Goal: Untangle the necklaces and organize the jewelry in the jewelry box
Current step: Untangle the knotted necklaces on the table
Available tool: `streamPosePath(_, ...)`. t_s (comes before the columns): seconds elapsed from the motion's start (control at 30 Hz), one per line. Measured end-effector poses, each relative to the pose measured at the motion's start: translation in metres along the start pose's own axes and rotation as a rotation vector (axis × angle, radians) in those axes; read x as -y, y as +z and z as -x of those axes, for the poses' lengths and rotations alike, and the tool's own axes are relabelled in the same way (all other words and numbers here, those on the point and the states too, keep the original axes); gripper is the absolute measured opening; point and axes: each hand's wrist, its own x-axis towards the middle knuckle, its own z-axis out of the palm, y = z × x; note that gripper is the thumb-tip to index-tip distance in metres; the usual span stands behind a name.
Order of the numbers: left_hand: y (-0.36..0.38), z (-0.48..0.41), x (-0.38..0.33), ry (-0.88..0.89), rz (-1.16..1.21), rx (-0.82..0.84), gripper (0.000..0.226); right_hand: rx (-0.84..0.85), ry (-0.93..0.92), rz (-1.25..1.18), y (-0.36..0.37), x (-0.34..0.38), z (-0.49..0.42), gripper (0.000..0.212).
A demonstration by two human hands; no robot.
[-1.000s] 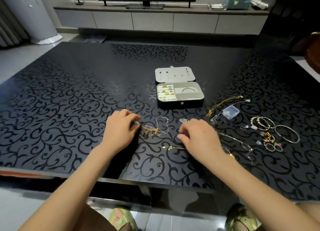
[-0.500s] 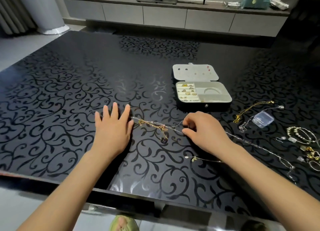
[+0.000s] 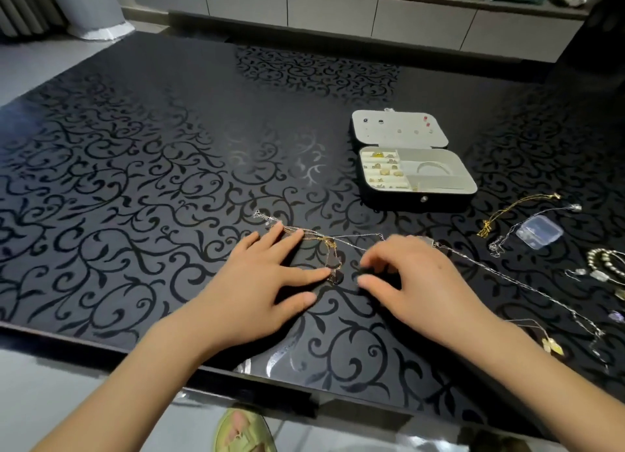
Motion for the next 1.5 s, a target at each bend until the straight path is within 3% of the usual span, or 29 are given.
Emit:
streamPosePath(0.13, -0.008, 0.016, 0.011, 0.01, 0.159, 0.067, 0.05, -0.01, 0.012, 0.116, 0.001, -0.001, -0.016, 0.036)
streamPosePath(0.3, -0.015, 0.025, 0.019, 0.018, 0.315, 0.109, 0.039, 0.088, -0.038, 0.066, 0.004, 0.009, -0.012, 0.014)
streamPosePath(0.43, -0.024, 0.029, 0.022, -0.013, 0.447, 0.127, 0.037, 0.144, -0.105, 0.021, 0.009, 0.029, 0.012, 0.012)
streamPosePath(0.9, -0.025, 0.042, 0.025, 0.036, 0.325, 0.159, 0.044, 0.149, 0.004, 0.038, 0.0, 0.04, 0.04, 0.017)
streamPosePath(1.0, -0.022, 0.04, 0.023, 0.021, 0.337, 0.072, 0.042, 0.167, 0.004, 0.016, -0.001, 0.041, 0.042, 0.017)
streamPosePath(1.2, -0.013, 0.026, 0.018, -0.133, 0.183, -0.394, 0.021, 0.037, 0.007, -0.072, 0.005, 0.051, 0.015, 0.012)
streamPosePath(1.27, -0.01, 0.022, 0.019, -0.109, 0.123, -0.422, 0.02, 0.018, 0.058, -0.16, 0.01, 0.055, 0.0, 0.011)
streamPosePath(1.4, -0.006, 0.025, 0.019, 0.014, -0.045, -0.398, 0.05, 0.065, 0.178, -0.257, 0.017, 0.058, -0.024, 0.017)
streamPosePath(1.5, -0.003, 0.025, 0.018, 0.048, -0.105, -0.349, 0.058, 0.144, 0.197, -0.242, 0.019, 0.058, -0.033, 0.02)
